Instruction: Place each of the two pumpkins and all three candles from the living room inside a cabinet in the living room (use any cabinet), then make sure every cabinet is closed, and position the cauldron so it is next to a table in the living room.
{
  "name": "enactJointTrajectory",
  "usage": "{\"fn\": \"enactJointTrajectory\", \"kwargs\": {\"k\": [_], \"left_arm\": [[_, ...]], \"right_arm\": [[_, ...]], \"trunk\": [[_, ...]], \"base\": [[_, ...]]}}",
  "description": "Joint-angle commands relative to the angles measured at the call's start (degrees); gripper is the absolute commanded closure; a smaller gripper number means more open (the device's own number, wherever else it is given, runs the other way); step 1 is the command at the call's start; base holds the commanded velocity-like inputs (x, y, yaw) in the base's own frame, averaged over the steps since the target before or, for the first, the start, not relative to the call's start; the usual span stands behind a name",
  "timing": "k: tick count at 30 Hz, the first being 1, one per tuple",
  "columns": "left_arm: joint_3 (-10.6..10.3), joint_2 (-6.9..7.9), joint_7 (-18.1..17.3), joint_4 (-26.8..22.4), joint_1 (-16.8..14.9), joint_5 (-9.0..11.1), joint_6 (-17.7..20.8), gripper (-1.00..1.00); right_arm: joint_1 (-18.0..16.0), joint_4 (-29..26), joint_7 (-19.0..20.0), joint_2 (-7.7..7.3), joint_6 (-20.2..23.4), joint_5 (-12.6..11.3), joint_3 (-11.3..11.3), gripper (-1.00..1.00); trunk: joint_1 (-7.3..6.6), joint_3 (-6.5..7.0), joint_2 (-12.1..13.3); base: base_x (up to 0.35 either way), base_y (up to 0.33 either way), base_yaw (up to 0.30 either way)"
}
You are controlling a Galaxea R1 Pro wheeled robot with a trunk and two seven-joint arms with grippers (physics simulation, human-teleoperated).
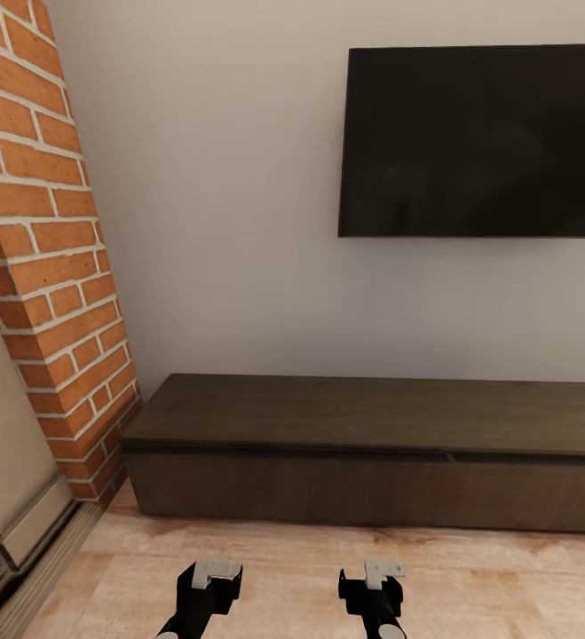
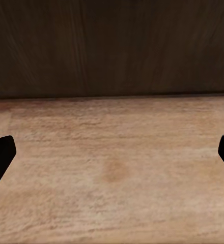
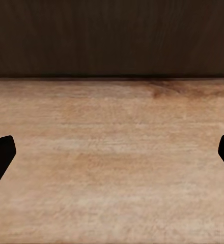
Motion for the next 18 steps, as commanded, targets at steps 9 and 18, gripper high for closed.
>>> {"fn": "enactJointTrajectory", "kwargs": {"k": [9,18], "left_arm": [[-0.39,-0.05,0.5,-0.39,-0.04,0.55,0.06,-1.0],[-0.39,0.01,0.74,-3.17,-0.04,0.59,3.53,-1.0]], "right_arm": [[-0.04,-0.13,-0.26,0.02,-0.32,-0.48,0.57,-1.0],[-0.04,-0.24,-0.26,0.03,-0.32,-0.52,0.58,-1.0]], "trunk": [[-2.0,1.56,3.6],[-3.97,3.18,7.21]], "base": [[0.0,0.0,0.0],[0.0,0.0,0.0]]}}
